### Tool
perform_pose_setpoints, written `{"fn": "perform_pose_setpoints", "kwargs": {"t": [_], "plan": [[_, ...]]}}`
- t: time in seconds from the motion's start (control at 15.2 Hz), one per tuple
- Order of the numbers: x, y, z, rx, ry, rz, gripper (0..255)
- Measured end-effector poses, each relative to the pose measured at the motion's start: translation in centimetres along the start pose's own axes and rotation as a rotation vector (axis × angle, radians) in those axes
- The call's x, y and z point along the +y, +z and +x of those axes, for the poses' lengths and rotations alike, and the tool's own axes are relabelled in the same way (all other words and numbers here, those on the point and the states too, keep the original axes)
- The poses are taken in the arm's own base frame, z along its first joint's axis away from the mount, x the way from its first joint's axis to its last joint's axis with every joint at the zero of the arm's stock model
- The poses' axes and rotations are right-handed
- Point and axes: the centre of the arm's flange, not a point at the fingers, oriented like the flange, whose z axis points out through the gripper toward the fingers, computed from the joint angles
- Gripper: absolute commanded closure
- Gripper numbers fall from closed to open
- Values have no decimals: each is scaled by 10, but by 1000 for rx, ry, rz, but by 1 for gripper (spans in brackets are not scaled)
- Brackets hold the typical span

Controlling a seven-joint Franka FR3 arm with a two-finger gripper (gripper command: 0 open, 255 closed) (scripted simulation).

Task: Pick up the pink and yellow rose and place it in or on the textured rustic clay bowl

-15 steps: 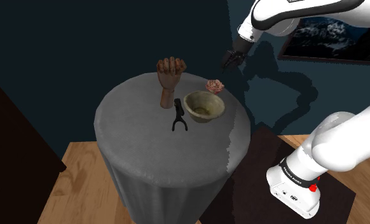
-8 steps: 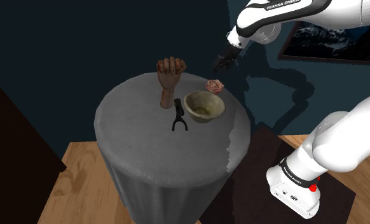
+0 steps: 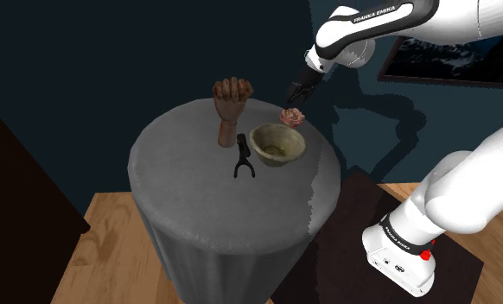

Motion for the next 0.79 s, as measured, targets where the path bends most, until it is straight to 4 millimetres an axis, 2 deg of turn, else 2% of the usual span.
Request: {"fn": "perform_pose_setpoints", "kwargs": {"t": [0.13,0.2,0.79], "plan": [[0,0,0,0,0,0,0],[0,0,0,0,0,0,255],[-2,-4,2,16,-3,0,255]]}}
